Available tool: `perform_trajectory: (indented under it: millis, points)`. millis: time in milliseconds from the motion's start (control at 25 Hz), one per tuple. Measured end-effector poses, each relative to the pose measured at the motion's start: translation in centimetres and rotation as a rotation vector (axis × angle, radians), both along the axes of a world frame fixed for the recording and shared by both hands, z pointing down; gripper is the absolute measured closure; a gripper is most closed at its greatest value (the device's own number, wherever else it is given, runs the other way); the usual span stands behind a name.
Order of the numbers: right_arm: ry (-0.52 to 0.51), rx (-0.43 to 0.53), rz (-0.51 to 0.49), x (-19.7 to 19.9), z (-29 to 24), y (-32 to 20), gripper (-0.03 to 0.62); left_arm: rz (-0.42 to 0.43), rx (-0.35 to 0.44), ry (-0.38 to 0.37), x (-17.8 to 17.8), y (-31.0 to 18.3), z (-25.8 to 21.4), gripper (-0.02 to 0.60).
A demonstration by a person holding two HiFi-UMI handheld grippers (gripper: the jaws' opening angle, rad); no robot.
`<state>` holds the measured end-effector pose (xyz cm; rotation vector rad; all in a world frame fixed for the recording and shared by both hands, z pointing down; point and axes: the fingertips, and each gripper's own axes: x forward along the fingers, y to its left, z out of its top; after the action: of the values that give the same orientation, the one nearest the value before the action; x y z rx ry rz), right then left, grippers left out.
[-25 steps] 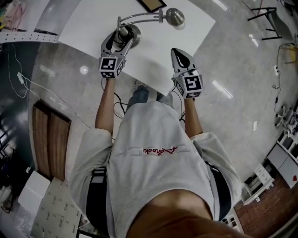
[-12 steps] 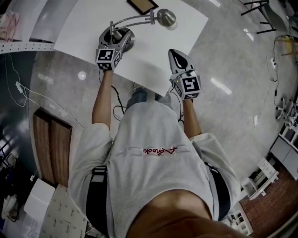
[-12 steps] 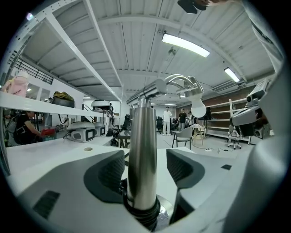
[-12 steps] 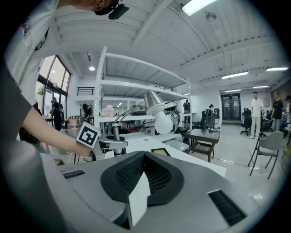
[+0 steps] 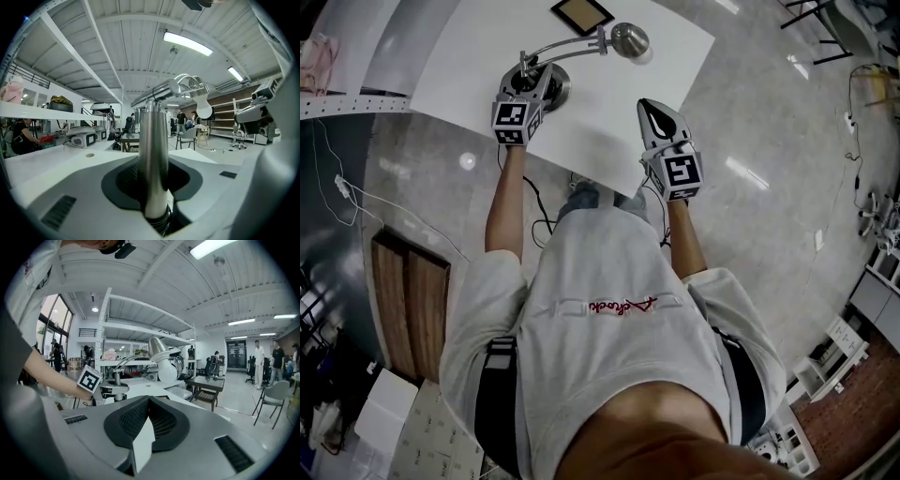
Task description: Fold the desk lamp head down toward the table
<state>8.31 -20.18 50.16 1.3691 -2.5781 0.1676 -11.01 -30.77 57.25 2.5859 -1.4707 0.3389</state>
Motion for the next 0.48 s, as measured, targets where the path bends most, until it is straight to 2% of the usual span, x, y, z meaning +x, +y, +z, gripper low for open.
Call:
perform_trajectory:
  millis: [80,320,400,480]
  points:
    - [0.092,0.038,0.009,-0.1,-0.4,-0.3,0.565,0.004,-0.001,0.002,0.0,0.0,0.0,0.436]
    - [0.509,0.216,0.011,-0.7,-1.7,-1.0,0.565,0.013,-0.003,0.003,-0.1,0.0,0.1,0.436]
    - [0.588,0.261,0.003,-1.0,-2.2,-1.0,0.565,0.016,-0.003,0.003,0.1,0.0,0.1,0.434]
    - [0.593,0.283,0.006,-1.2,-2.7,-0.9,0.565,0.020,-0.004,0.004,0.3,0.1,0.1,0.435]
